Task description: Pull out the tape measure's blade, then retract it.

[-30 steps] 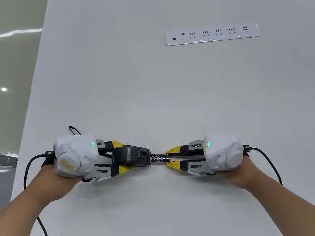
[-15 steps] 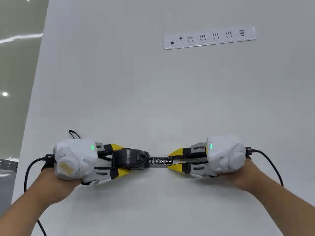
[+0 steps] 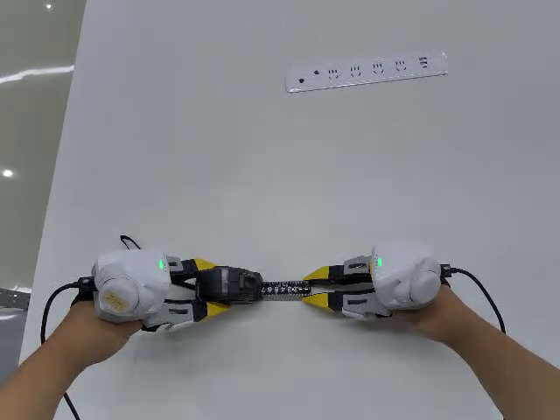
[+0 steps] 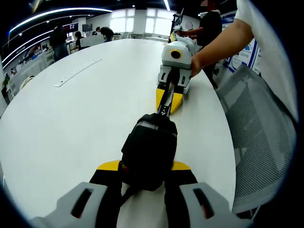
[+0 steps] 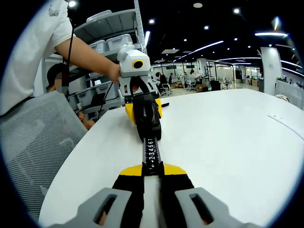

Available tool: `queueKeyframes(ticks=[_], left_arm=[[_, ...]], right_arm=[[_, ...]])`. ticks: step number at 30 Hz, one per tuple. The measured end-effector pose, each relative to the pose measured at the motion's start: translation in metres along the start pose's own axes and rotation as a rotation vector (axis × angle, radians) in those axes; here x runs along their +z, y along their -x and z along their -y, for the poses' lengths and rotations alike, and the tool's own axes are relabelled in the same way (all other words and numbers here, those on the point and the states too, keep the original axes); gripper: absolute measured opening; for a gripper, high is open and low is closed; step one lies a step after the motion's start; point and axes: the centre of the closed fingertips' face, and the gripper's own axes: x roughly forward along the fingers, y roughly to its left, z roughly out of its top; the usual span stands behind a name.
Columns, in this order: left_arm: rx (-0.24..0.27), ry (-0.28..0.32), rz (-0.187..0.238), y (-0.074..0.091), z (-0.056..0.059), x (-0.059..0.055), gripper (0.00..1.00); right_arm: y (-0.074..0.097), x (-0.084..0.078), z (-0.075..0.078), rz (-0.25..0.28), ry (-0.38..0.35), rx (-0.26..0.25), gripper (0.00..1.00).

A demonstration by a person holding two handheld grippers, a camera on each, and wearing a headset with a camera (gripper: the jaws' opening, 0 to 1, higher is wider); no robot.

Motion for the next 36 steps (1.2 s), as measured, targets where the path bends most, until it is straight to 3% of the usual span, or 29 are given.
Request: queueKeyframes(ticks=[36], left_arm=[[0.000, 0.007, -0.009, -0.001, 0.000, 0.001, 0.30]], right_arm=[[0.033, -0.013, 0.004, 0.007, -0.040, -0.042, 0.10]])
